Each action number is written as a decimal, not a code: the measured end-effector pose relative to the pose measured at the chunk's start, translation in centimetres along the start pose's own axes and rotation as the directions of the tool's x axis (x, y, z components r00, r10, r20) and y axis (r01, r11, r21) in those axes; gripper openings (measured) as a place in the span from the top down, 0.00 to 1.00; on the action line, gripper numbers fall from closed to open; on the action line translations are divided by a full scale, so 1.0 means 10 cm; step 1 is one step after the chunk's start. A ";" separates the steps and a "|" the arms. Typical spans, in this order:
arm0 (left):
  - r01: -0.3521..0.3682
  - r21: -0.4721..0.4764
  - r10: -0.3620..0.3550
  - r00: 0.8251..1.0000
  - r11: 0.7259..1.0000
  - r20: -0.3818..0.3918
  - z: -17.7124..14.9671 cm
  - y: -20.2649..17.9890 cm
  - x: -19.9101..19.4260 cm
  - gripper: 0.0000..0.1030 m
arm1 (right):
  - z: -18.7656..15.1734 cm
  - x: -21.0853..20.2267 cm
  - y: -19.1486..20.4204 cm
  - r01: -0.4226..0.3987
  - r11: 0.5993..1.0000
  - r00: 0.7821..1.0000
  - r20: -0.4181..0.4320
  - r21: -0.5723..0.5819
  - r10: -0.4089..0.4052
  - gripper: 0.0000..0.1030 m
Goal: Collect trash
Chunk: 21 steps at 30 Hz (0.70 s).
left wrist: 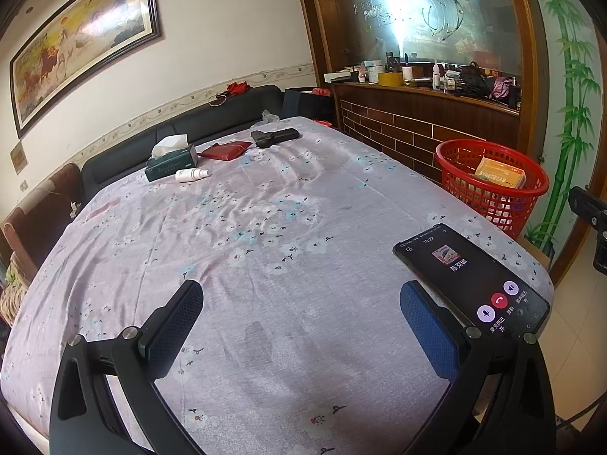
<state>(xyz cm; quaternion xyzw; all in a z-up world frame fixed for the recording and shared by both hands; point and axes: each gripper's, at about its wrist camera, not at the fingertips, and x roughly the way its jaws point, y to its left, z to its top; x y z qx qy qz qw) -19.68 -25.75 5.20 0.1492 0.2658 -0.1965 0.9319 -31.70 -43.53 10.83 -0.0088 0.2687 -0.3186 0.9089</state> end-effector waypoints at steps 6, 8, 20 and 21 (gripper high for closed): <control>-0.031 -0.051 0.030 0.999 0.998 -0.019 0.04 0.22 0.08 0.00 | 0.16 -0.09 0.12 -0.016 1.000 0.999 0.051 -0.020 0.017 0.00; -0.069 -0.086 0.065 0.997 0.994 -0.049 0.05 0.44 0.20 0.00 | 0.29 -0.13 0.25 -0.079 0.997 0.994 0.070 -0.024 0.081 0.00; -0.300 -0.237 0.214 0.919 0.924 -0.331 -0.21 2.03 0.87 0.00 | 0.60 0.48 2.06 -0.482 0.866 0.863 -0.242 -0.136 0.442 0.00; -0.305 -0.243 0.210 0.913 0.921 -0.351 -0.24 2.15 0.90 0.00 | 0.57 0.56 2.23 -0.505 0.853 0.844 -0.282 -0.133 0.456 0.00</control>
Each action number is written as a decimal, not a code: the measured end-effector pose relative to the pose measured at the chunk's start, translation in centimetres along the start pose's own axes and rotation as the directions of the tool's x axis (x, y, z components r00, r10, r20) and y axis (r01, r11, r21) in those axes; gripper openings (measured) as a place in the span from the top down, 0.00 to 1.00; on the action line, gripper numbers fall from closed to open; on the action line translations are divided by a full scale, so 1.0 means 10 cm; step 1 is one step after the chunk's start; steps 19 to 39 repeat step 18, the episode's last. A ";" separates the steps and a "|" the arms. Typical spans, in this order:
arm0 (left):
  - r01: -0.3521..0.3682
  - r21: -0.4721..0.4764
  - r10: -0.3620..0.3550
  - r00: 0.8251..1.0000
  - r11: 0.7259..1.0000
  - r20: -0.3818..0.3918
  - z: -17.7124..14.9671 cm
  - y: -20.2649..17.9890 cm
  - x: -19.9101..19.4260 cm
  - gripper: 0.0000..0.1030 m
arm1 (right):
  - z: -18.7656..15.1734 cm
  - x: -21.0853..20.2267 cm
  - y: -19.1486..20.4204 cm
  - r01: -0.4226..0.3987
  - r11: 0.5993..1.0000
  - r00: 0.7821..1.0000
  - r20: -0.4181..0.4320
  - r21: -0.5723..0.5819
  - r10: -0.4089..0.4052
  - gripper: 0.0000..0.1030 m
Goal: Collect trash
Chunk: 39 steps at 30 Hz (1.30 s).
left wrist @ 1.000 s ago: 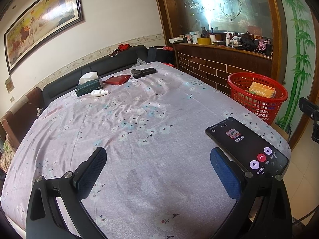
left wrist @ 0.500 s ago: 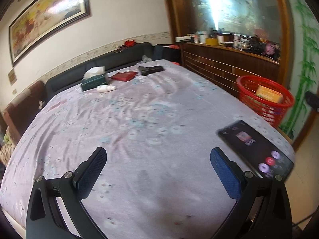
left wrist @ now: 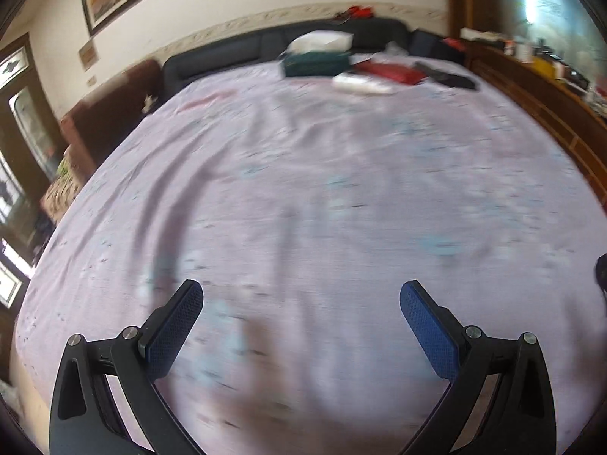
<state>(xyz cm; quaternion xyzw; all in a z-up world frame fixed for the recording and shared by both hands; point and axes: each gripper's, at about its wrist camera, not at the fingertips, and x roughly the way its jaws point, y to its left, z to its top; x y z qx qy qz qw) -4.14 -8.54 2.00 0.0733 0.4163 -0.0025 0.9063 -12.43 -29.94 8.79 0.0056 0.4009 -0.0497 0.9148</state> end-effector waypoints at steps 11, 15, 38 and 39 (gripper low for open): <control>0.104 -0.071 -0.114 0.983 0.992 -0.141 0.13 0.54 0.45 0.00 | 0.23 0.90 0.56 -0.045 0.997 0.980 -0.192 0.068 0.058 0.01; 0.118 -0.051 -0.123 0.985 0.992 -0.118 0.16 0.56 0.49 0.00 | 0.24 1.00 0.65 -0.011 0.998 0.982 -0.187 0.060 0.022 0.00; 0.141 -0.035 -0.144 0.982 0.989 -0.124 0.22 0.59 0.56 0.00 | 0.26 1.01 0.64 -0.004 0.997 0.984 -0.178 0.079 0.018 0.00; 0.141 -0.035 -0.144 0.982 0.989 -0.124 0.22 0.59 0.56 0.00 | 0.26 1.01 0.64 -0.004 0.997 0.984 -0.178 0.079 0.018 0.00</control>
